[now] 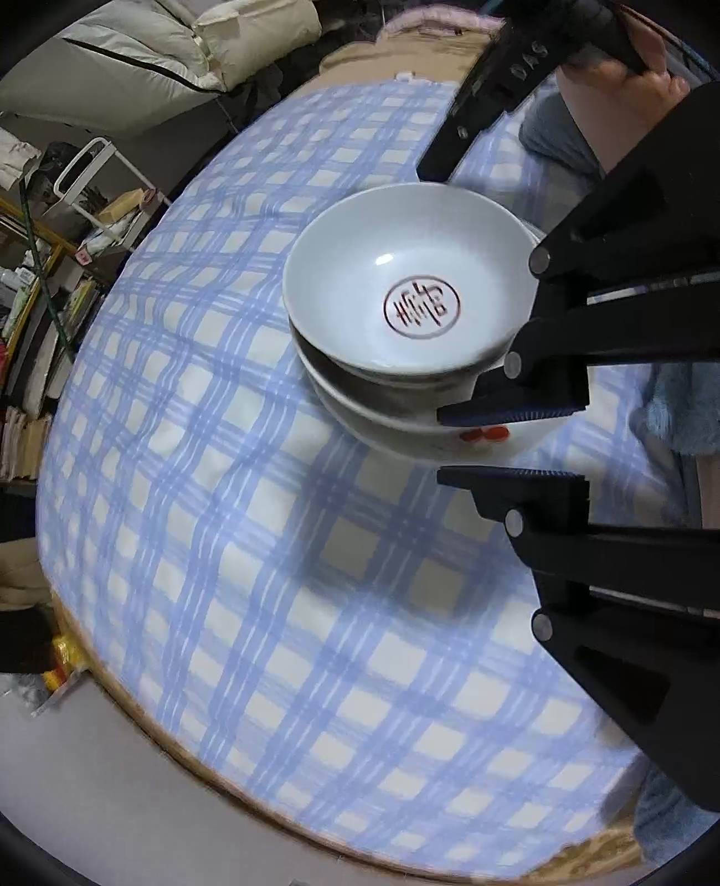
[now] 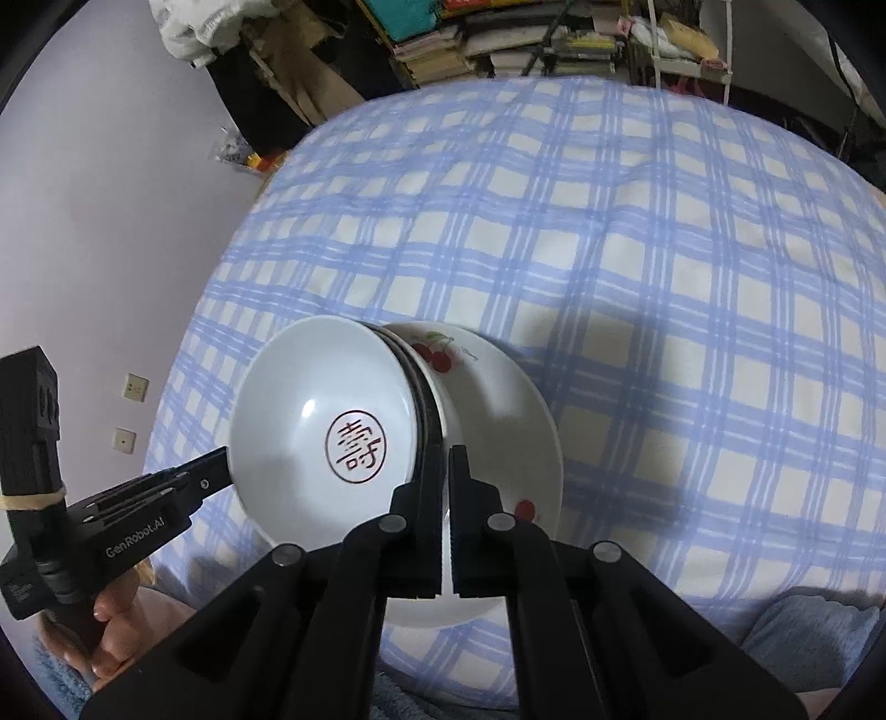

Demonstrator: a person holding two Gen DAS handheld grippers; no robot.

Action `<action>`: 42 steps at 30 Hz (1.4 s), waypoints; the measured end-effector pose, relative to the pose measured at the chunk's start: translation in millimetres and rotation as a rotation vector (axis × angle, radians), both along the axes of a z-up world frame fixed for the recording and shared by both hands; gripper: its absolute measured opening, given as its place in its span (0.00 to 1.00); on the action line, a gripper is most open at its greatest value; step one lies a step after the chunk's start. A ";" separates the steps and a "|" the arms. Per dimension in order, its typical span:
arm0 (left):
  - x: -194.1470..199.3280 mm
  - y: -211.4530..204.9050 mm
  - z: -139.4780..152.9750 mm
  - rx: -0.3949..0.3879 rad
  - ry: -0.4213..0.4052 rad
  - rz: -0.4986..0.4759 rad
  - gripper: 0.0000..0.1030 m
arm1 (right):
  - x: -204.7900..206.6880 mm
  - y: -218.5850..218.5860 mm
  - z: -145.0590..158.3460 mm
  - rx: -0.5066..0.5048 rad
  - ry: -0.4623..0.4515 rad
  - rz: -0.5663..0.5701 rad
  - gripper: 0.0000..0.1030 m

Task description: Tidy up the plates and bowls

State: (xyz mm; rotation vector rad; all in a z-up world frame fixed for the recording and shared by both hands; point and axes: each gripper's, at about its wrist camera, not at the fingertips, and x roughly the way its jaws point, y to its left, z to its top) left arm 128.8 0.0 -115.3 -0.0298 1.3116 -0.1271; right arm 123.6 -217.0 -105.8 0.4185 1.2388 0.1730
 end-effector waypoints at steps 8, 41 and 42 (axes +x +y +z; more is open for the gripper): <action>-38.4 -0.6 52.1 0.183 -0.214 0.043 0.21 | -32.8 4.6 48.5 -0.073 -0.201 0.036 0.09; -159.7 12.7 125.3 0.276 -0.743 0.118 0.90 | -118.8 30.0 109.4 -0.299 -0.709 0.110 1.00; -158.8 13.5 124.6 0.275 -0.739 0.122 0.90 | -119.1 30.1 107.7 -0.306 -0.707 0.109 1.00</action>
